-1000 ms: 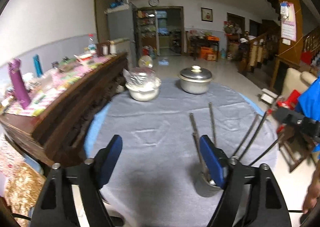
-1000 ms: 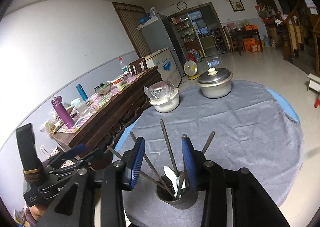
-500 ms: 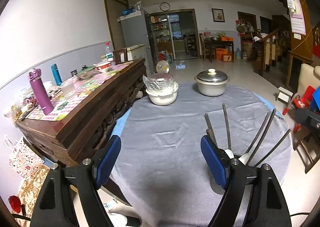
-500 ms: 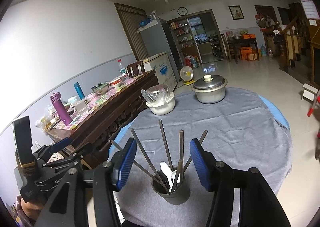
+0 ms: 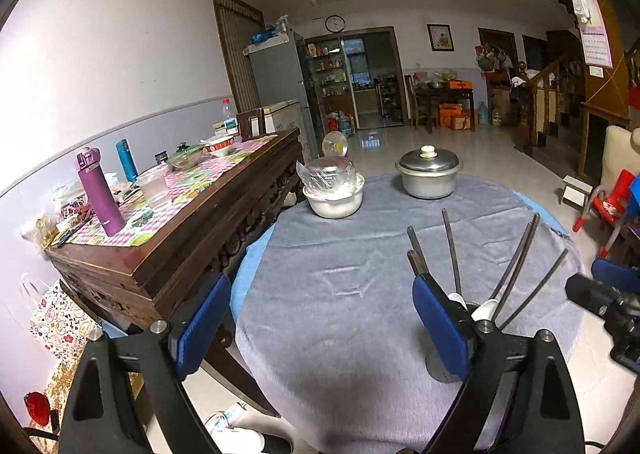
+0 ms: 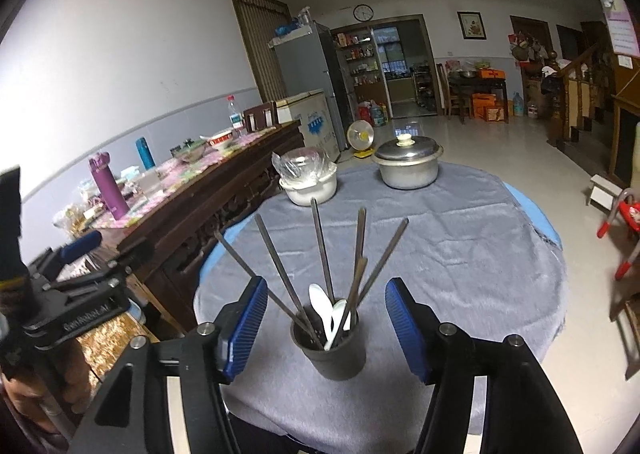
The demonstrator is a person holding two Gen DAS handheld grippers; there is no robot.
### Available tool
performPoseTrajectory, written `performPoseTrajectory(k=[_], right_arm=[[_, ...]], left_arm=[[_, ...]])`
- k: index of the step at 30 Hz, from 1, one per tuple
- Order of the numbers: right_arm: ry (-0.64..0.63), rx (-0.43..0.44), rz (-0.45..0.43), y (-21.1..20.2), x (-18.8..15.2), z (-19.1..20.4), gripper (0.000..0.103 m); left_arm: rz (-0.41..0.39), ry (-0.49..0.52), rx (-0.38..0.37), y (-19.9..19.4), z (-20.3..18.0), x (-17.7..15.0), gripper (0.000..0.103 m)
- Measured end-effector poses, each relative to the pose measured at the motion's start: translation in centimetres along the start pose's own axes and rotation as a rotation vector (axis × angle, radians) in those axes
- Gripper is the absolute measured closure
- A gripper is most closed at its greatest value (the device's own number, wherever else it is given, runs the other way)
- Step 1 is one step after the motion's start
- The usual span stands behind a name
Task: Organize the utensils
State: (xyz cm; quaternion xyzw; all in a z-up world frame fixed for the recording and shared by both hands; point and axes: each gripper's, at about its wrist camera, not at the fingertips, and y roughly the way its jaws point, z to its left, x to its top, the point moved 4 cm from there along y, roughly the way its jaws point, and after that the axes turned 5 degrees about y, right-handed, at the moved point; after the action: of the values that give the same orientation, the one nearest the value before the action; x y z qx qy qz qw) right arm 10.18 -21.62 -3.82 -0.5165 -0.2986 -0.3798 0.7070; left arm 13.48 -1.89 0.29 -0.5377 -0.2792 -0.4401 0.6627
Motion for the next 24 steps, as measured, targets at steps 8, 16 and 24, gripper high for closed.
performPoseTrajectory(k=[8, 16, 24], right_arm=[[-0.016, -0.042, -0.01, -0.7, -1.8, 0.8, 0.037], [0.001, -0.073, -0.029, -1.2, -2.0, 1.1, 0.037], [-0.027, -0.062, -0.01, -0.6, -2.2, 2.5, 0.037]], left_arm=[[0.022, -0.021, -0.001, -0.6, 0.2, -0.9, 0.011], [0.027, -0.025, 0.022, -1.2, 0.7, -1.6, 0.011], [0.044, -0.05, 0.027, -0.7, 1.4, -2.3, 0.011]])
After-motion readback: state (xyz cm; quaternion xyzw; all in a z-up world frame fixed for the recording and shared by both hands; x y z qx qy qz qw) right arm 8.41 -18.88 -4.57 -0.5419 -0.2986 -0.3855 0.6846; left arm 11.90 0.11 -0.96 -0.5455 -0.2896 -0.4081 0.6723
